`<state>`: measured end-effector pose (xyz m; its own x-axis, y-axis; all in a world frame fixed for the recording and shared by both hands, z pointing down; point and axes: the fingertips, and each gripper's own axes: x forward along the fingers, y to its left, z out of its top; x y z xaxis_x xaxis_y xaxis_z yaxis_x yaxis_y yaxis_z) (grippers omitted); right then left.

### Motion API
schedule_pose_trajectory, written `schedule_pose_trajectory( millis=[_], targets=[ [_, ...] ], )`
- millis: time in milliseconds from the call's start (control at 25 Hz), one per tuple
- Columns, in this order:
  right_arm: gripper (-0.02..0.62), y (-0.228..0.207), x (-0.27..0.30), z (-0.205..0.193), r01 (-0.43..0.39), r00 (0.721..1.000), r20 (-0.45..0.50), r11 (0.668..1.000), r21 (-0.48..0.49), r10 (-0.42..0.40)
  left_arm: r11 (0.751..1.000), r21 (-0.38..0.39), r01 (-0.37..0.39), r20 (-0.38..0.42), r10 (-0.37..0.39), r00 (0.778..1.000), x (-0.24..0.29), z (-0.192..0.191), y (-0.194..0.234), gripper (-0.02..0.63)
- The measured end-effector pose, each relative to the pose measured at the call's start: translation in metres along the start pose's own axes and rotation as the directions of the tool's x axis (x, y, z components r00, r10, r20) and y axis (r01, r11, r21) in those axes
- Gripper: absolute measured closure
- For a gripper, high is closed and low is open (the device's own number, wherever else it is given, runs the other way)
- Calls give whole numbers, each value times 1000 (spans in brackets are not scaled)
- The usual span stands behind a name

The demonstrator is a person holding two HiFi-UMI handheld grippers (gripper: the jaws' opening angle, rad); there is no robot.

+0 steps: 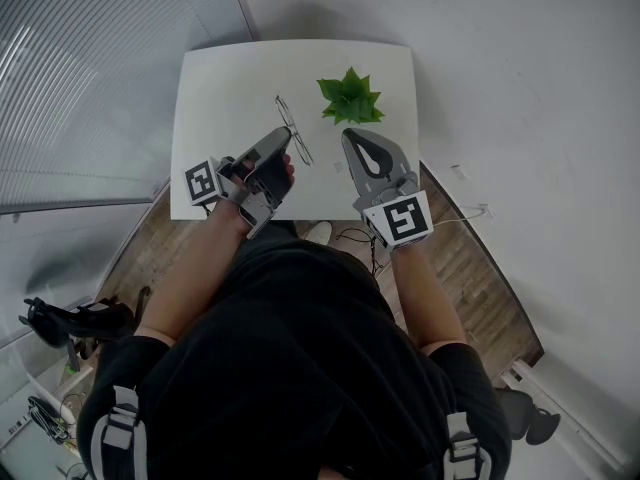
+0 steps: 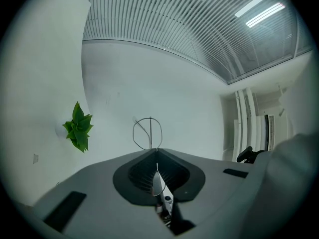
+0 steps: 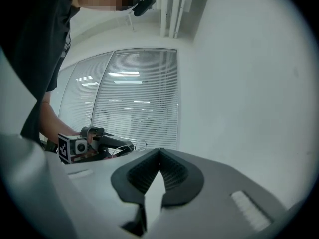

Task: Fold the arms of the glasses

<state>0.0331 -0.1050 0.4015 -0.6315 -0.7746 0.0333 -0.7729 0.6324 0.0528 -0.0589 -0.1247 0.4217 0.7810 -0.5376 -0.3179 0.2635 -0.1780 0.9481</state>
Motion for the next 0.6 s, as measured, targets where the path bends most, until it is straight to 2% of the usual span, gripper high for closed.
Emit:
schedule_pose_trajectory(
  millis=[400, 600],
  targets=[
    [584, -3, -1, -9, 33, 999, -1, 998, 52, -33, 1000, -4, -5, 5, 5, 1000, -6, 0, 2, 594],
    [584, -2, -2, -9, 44, 999, 4, 998, 48, -44, 1000, 1, -1, 4, 1, 1000, -8, 1, 1, 594]
  ],
)
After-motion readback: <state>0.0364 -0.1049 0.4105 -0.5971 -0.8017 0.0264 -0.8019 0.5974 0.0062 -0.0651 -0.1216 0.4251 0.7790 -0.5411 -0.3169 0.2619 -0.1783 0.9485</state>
